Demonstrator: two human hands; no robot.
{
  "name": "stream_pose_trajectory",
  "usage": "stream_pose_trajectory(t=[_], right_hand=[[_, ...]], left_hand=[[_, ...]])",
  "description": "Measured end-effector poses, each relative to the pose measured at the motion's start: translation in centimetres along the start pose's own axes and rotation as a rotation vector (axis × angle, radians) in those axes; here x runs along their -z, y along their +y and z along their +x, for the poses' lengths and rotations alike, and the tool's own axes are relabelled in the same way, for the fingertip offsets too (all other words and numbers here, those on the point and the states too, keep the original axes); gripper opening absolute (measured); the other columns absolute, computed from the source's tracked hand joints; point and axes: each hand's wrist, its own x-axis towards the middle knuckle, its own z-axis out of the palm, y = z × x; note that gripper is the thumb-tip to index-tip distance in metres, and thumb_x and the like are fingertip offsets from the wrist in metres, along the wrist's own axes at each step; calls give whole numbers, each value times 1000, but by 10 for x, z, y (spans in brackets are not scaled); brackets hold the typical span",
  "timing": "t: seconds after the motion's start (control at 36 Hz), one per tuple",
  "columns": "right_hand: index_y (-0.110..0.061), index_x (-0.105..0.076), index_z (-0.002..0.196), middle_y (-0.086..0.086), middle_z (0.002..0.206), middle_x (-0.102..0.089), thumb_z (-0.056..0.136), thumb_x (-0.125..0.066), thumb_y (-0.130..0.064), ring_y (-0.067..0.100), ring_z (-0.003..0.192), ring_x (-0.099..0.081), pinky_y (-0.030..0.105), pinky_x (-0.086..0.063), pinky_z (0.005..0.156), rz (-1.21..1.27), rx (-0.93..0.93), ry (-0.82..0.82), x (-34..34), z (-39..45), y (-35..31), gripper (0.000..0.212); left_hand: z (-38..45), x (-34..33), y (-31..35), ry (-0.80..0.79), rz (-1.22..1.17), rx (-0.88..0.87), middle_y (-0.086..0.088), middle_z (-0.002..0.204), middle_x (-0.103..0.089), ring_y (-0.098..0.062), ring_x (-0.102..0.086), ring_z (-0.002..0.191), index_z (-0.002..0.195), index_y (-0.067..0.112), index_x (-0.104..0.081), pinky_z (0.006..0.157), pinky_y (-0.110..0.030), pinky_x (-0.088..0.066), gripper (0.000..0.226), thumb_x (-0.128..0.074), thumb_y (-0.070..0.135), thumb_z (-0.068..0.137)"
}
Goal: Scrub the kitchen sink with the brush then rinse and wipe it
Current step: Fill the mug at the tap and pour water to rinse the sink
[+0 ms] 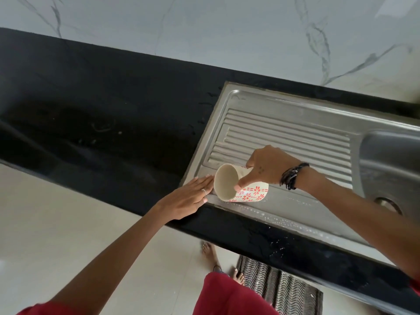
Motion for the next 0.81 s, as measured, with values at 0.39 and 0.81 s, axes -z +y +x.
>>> stream_pose_trajectory(t=[0.39,0.81], right_hand=[[-17,-59,123,0,119,-63,62,-72,-63,19,110,-57,28,-46,89,-8,-124,-2,1,-38,32,78],[-17,-59,123,-1,121,-62,60,-74,-61,18,113,-54,26,-42,92,49,-284,11,-3,-85,89,79]], left_hand=[[35,-3,70,-38,-105,-78,-3,149,-26,-11,-24,135,138,10,-33,113,-22,-12,39,-31,24,102],[79,-20,107,-228,19,-254,2,154,19,5,25,130,148,19,9,104,-11,21,56,-20,33,103]])
